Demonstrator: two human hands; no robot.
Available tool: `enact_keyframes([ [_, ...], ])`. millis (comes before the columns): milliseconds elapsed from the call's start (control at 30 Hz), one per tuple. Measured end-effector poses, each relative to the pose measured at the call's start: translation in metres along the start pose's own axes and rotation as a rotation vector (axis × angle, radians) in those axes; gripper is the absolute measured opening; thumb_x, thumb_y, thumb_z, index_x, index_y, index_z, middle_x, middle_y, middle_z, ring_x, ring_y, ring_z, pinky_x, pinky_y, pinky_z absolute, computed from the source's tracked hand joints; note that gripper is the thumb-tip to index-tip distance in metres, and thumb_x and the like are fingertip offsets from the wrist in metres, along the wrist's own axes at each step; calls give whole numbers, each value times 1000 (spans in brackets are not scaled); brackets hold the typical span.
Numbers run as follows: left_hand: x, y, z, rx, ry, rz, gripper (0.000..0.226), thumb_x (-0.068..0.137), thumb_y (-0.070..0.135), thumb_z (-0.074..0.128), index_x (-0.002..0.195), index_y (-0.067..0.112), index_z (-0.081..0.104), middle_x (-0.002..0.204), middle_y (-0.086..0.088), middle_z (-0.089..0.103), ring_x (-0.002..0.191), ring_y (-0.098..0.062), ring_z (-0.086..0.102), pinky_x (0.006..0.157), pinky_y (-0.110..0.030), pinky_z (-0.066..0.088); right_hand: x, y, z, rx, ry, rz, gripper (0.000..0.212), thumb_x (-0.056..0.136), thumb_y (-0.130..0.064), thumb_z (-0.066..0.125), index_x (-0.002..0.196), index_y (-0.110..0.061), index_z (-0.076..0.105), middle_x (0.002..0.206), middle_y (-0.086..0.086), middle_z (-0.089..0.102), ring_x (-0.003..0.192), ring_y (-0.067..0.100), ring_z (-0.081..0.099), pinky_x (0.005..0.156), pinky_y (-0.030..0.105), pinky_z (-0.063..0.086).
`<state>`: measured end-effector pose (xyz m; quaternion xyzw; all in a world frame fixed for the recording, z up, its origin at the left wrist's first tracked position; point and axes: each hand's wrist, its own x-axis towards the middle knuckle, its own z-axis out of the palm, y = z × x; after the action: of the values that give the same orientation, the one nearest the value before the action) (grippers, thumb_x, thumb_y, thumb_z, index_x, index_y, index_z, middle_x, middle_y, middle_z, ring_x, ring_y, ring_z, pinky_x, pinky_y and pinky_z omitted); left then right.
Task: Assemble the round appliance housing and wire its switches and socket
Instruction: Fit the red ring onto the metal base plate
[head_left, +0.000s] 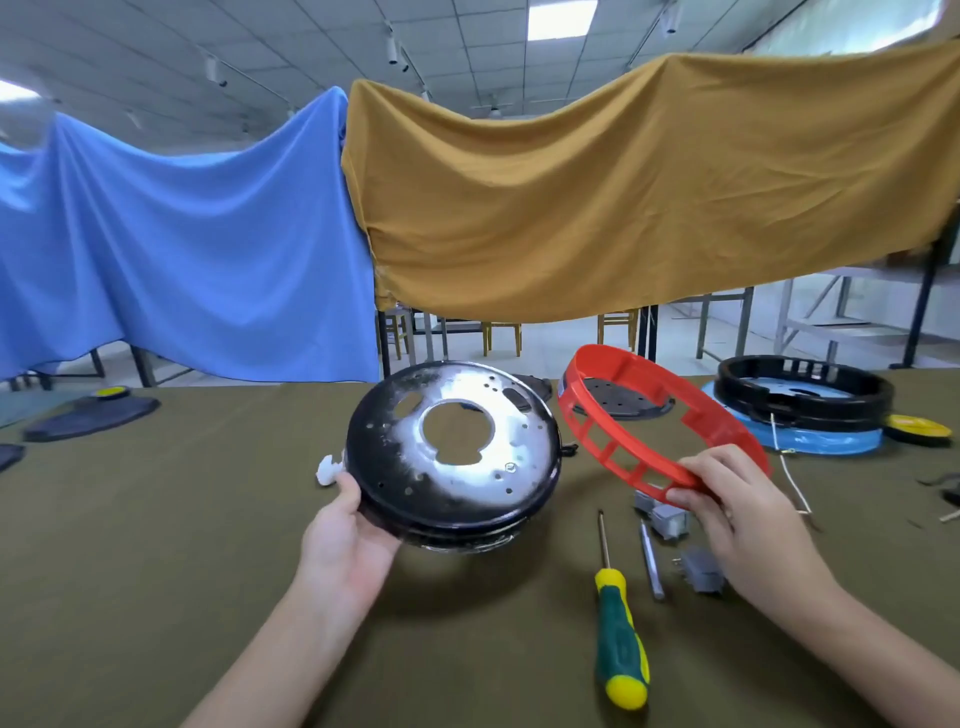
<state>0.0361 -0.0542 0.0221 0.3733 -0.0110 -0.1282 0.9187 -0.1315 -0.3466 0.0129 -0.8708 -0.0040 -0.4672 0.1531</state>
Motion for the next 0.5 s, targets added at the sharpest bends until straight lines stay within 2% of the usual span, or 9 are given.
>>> enact_keyframes([
  [67,0,-3,-1,-12,-9,-22,53,107,31,33,81,16,77,110,-9,74,89,-22,75,77,-41,51,0,0,-2,-50,2,-29,15,80,6,73,92,0,67,89,1,56,82,4,56,77,13,42],
  [133,-1,-5,-1,-3,-17,-42,50,107,33,34,90,15,76,109,-9,75,89,-22,75,77,-41,51,1,1,-3,-122,2,-64,17,77,7,75,93,3,68,88,5,57,74,21,58,72,26,43],
  [267,-6,-6,1,64,-100,-76,48,104,45,37,101,17,76,117,-10,72,104,-24,71,85,-43,51,1,2,0,-248,13,-147,16,80,11,72,95,7,69,89,12,60,73,32,60,74,31,42],
  [300,-8,-6,1,82,-110,-93,43,104,43,39,112,16,72,117,-10,72,105,-24,70,86,-43,51,1,2,1,-278,21,-180,16,80,9,68,96,7,68,90,13,60,76,34,61,78,30,43],
  [367,-10,-7,2,96,-108,-114,35,104,30,44,127,10,62,117,-10,72,105,-24,70,89,-42,51,0,2,5,-341,39,-272,23,76,9,59,96,6,70,91,15,60,88,36,57,97,32,41],
  [433,-13,-7,4,110,-109,-132,34,103,24,46,129,6,59,117,-11,72,107,-25,69,93,-42,50,1,2,8,-370,45,-372,35,83,13,39,92,4,72,89,15,62,90,33,55,109,43,36],
  [500,-13,-7,4,145,-115,-162,35,103,23,45,128,4,60,118,-14,71,111,-28,67,98,-44,47,2,0,8,-356,38,-447,51,99,3,23,88,3,73,87,16,63,82,31,60,109,52,39],
])
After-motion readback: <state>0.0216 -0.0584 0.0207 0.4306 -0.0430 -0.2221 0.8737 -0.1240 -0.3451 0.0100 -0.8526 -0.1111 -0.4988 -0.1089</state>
